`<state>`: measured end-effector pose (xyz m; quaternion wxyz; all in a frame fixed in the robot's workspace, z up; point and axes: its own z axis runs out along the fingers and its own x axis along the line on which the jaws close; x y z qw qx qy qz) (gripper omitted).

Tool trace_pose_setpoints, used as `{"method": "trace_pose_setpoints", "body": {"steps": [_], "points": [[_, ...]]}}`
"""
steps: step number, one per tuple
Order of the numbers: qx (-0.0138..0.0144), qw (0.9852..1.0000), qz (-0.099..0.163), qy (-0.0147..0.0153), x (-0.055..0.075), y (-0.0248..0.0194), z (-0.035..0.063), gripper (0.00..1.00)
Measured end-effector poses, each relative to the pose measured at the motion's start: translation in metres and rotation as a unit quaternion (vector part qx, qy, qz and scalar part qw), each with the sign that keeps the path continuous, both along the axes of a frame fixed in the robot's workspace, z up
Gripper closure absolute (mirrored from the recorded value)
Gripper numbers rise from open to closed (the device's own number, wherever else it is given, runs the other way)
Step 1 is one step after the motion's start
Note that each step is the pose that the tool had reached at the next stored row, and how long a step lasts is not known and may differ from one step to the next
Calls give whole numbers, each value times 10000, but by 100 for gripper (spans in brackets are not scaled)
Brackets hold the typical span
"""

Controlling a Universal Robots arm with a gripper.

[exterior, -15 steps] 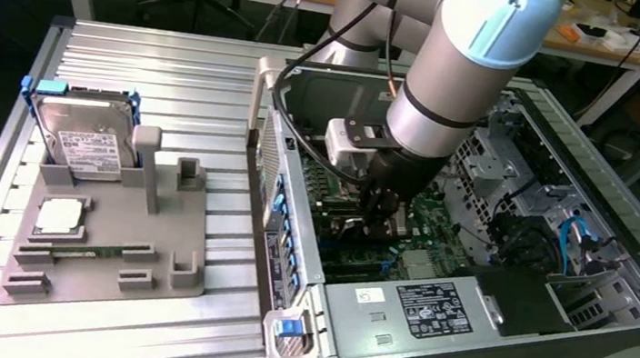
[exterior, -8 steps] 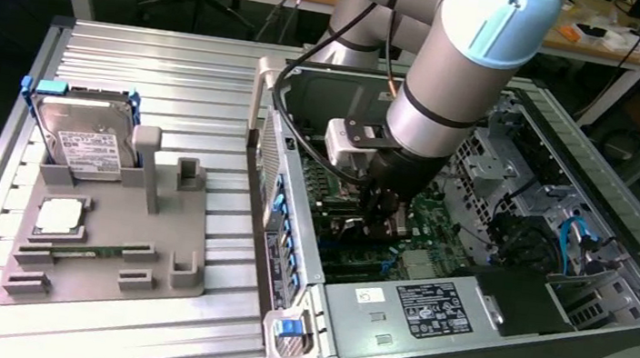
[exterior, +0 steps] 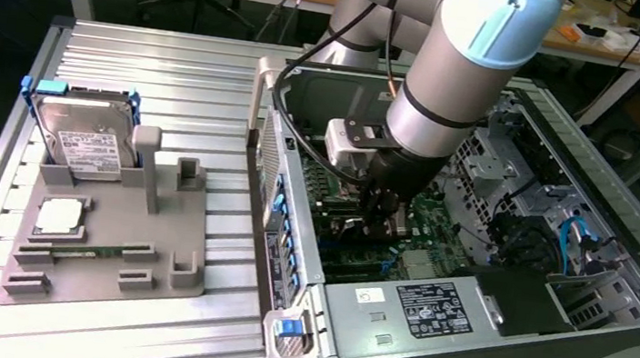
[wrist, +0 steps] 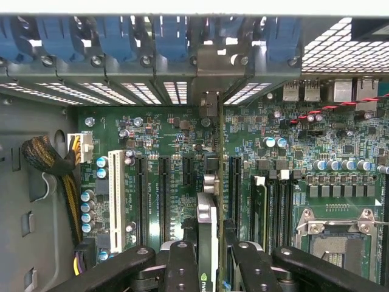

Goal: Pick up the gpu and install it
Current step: 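Insert the gpu into the slot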

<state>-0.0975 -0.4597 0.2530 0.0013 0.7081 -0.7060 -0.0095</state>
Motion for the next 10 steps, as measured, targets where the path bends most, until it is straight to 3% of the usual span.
{"method": "trace_pose_setpoints", "body": {"steps": [10], "points": [[5,10000,0,0,0,0,-58,73]]}}
